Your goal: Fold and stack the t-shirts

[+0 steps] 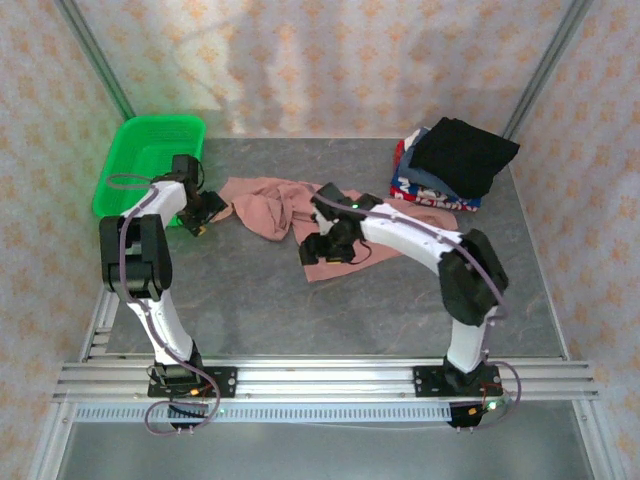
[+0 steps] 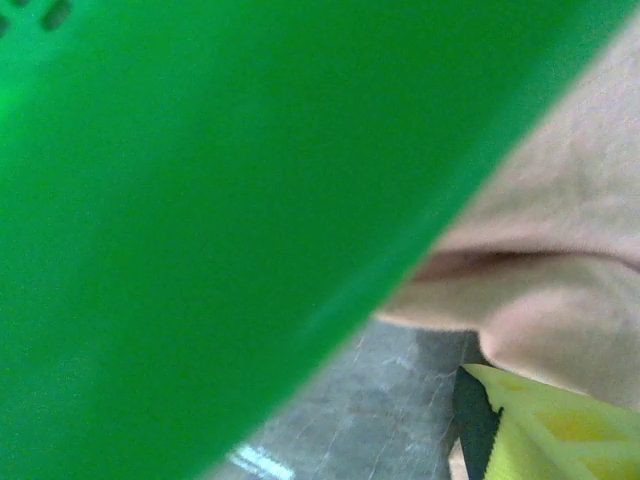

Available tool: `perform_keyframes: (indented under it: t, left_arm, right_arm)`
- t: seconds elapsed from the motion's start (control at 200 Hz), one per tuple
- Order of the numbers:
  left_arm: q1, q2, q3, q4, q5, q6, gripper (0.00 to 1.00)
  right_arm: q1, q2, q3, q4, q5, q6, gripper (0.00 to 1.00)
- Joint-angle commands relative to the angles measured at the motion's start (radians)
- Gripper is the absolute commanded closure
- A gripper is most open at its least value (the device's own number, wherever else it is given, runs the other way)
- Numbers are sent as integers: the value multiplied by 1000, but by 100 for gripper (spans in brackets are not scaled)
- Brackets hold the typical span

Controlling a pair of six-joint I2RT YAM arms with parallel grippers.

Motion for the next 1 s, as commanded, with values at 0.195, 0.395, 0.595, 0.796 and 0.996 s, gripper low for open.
perform_keyframes:
  t: [0.195,0.395,0.595,0.796,0.996]
  left_arm:
    - [5,74,33,105,-50,-51,31]
    - [12,49,9,135,-39,-72,31]
    - [33,11,-32,140,-73,-97,30]
    - [44,5,-47,121,-138,-137,29]
    - [45,34,-6,140,-120,-167,31]
  right_arm:
    - [78,114,89,-120,142,-36,40]
    - [105,186,99,-86,177,-13,42]
    - [106,258,129,-69,274,8,56]
    - [95,245,92,-88,404,29,86]
    - [85,187,23,-46,395,38,93]
